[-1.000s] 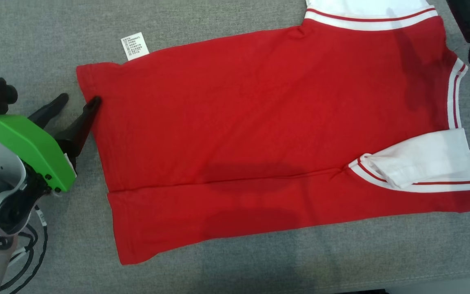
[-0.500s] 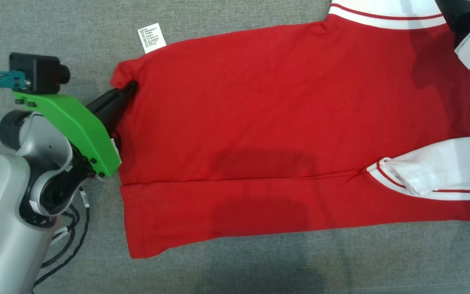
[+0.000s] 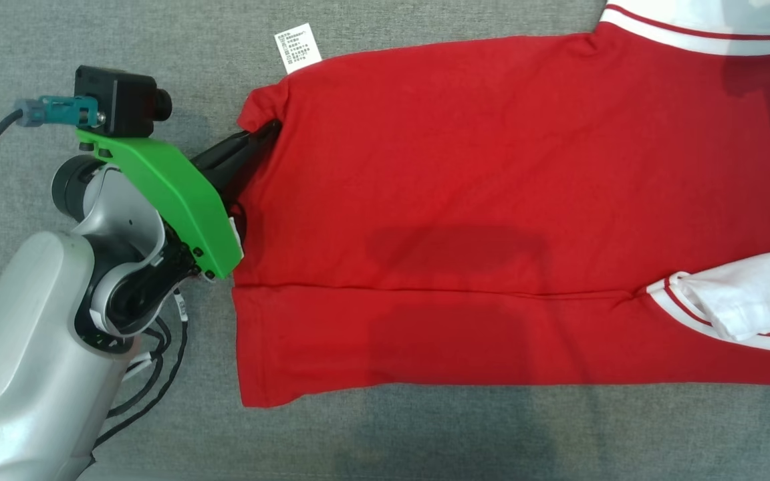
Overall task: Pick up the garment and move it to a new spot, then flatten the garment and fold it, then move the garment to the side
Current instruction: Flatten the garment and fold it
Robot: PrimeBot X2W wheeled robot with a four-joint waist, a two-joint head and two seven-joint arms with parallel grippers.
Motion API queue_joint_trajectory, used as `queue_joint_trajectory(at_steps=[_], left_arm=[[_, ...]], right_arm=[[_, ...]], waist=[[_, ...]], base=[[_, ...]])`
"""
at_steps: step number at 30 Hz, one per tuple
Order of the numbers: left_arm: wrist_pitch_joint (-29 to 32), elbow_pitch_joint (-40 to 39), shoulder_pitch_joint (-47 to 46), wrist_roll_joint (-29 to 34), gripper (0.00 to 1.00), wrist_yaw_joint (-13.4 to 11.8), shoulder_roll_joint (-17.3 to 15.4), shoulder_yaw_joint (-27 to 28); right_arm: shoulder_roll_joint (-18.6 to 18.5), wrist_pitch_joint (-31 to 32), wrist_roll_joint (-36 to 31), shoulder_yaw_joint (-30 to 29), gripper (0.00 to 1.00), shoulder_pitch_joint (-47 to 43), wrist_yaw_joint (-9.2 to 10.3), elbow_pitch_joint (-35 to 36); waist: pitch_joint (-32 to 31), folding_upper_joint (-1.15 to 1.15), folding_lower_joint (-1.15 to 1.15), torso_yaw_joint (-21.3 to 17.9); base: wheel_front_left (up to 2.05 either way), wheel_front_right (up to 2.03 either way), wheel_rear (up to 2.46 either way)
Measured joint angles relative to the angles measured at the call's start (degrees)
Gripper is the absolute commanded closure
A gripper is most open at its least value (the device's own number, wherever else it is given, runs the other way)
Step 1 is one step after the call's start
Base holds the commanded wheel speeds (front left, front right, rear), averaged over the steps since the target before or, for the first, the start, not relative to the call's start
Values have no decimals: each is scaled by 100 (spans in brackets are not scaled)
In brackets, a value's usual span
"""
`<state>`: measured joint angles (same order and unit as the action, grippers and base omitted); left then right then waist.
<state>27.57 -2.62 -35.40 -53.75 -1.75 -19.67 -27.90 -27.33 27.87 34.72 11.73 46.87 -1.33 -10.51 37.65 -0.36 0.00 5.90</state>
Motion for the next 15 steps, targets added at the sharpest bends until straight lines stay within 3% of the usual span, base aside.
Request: queue_joint_trajectory(at_steps=[15], left_arm=[[-142,-45,-273,60,100,129,147,-29]], right_arm=[[20,-60,-93,18,0,442,36,-481]], waist=[[361,0,0,312]], base=[[0,0,0]])
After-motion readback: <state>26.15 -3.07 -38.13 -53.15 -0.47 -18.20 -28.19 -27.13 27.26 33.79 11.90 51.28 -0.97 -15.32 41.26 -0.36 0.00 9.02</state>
